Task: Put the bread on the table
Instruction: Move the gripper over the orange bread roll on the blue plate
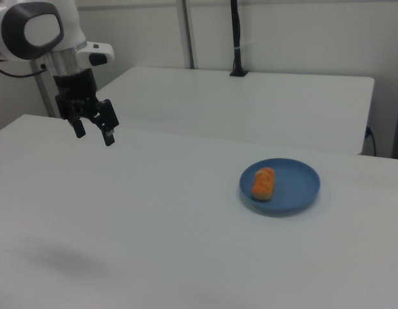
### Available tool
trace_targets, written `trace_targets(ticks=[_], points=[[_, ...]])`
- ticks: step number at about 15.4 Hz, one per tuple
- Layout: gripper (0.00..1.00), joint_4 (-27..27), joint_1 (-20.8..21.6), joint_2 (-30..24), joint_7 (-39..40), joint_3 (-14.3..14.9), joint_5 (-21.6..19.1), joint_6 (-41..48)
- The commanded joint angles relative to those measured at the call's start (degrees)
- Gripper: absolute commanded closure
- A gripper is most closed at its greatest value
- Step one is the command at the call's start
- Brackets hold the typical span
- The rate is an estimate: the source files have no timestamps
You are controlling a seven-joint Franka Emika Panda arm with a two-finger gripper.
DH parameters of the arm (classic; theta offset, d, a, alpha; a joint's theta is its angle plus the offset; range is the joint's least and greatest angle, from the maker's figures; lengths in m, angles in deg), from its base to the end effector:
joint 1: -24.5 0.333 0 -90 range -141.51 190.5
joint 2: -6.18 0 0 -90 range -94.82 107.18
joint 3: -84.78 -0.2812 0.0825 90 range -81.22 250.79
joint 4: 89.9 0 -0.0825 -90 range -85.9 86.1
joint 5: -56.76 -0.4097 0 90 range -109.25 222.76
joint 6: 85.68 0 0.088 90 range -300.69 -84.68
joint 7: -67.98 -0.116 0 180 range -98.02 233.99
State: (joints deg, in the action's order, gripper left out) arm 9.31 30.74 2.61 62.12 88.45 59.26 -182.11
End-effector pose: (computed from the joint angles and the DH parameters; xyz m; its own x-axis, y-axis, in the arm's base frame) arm 0.5700 0.0202 0.5459 0.9985 -0.0524 0.0175 -0.0530 -0.9979 0.0378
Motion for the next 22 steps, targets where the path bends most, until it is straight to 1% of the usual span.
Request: trace_targets(ticks=[1, 2, 4, 7, 10, 12, 16, 18, 21, 22], points=[[0.00, -2.1, -1.8, 1.2, 4.3, 0.5, -0.8, -0.4], [0.00, -4.4, -3.9, 2.8, 9.6, 0.5, -1.0, -0.7], [0.00, -6.6, -7.5, 5.7, 14.3, 0.5, -1.3, -3.9], [0.00, -9.7, -12.6, 11.4, 16.2, 0.5, -1.7, -12.4], [0.00, -13.8, -15.7, 17.5, 16.8, 0.5, -1.5, -18.9], [0.00, -15.4, -17.6, 21.1, 18.5, 0.5, -1.7, -24.5], [0.00, -15.7, -19.4, 26.9, 21.7, 0.5, -2.1, -35.1], [0.00, -15.7, -20.2, 29.7, 21.8, 0.5, -2.3, -41.3], [0.00, -15.4, -20.3, 33.5, 21.8, 0.4, -2.3, -49.0], [0.00, -15.4, -20.3, 35.6, 21.7, 0.3, -2.3, -52.6]])
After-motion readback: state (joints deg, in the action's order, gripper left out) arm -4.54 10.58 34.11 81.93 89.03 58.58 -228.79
